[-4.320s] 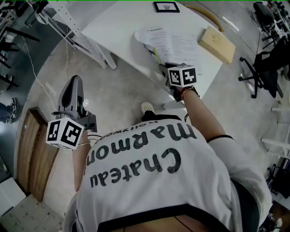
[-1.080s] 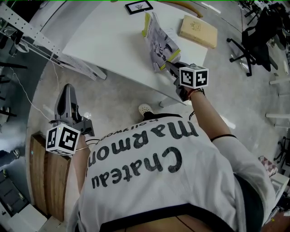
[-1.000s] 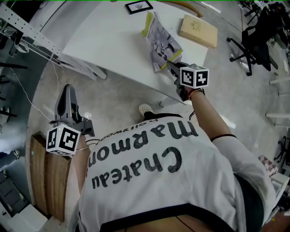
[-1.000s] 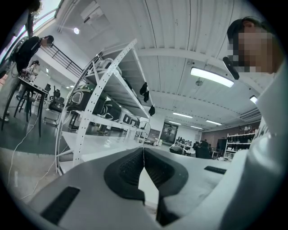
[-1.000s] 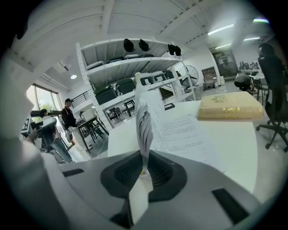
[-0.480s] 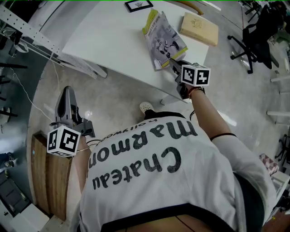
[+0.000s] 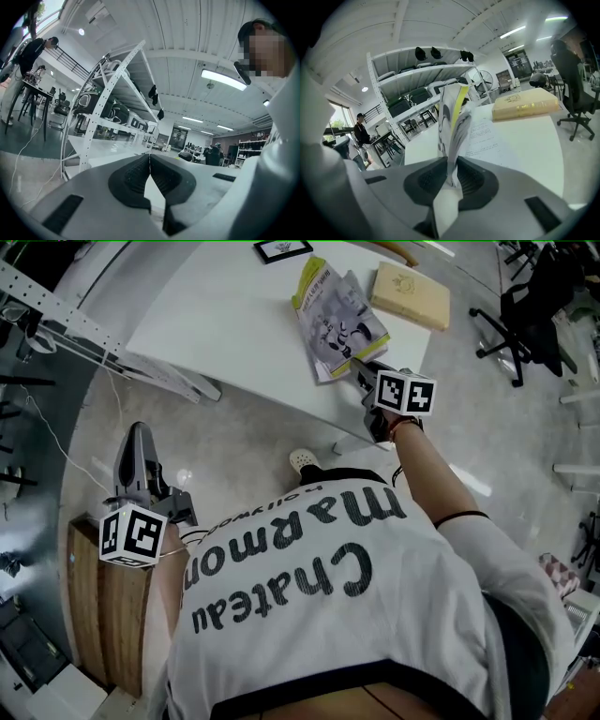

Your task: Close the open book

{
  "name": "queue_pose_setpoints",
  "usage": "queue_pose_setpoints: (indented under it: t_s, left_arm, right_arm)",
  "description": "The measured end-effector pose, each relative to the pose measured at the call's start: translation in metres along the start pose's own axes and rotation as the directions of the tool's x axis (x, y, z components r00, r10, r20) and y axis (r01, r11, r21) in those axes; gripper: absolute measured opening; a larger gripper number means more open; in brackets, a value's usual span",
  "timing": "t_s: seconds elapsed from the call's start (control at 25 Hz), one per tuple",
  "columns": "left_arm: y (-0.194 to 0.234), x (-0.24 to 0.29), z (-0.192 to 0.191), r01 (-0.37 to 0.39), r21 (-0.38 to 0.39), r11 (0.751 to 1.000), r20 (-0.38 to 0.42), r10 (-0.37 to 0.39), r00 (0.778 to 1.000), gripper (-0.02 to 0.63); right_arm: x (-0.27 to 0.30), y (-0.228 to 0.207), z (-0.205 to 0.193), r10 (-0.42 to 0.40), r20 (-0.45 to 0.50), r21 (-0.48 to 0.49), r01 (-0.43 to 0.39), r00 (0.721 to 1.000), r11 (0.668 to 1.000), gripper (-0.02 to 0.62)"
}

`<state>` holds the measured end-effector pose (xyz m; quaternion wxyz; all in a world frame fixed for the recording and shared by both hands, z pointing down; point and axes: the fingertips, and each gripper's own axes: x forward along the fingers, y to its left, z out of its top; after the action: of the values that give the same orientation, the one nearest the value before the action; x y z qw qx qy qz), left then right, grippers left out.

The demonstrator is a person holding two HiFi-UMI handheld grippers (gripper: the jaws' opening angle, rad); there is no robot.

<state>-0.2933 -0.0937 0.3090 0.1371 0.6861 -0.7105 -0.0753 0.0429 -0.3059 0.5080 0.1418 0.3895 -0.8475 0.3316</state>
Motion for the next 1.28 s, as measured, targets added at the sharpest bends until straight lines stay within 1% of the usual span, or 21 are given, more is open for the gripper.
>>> queue_pose_setpoints:
  t_s: [0.16,0.36,0.8,1.04,1.28]
  left_arm:
    - [-0.003,0.002,-0.001,0.009,0.0,1.0,-0.005,-0.009,1.0,0.025]
    - [-0.005,0.004,-0.002,0.016,0.004,1.0,-0.009,-0.016,1.0,0.025]
    - [-0.007,0.006,-0.003,0.027,-0.005,1.0,-0.013,-0.027,1.0,0.025]
    - [-0.004,0.004,-0.001,0.018,-0.003,1.0,-0.006,-0.018,1.0,0.025]
    - [-0.002,0.003,0.002,0.019,0.008,1.0,-0.005,-0.019,1.0,0.025]
  right_arm:
    - [0.0,0.001,-0.006,0.017,0.001,0.047,-0.017,1.0,0.999,0.071]
    - [0.0,0.0,-0.011,0.019,-0.006,0.055,-0.019,1.0,0.998,0.08]
    - [-0.003,-0.007,-0.017,-0.005,-0.006,0.076,0.006,1.0,0.997,0.095]
    - [-0.003,-0.011,-0.017,-0.004,-0.008,0.092,0.005,1.0,0.996,0.104]
    - [-0.005,-0.012,-0.016,-0.01,0.0,0.084,0.01,1.0,0.996,0.116]
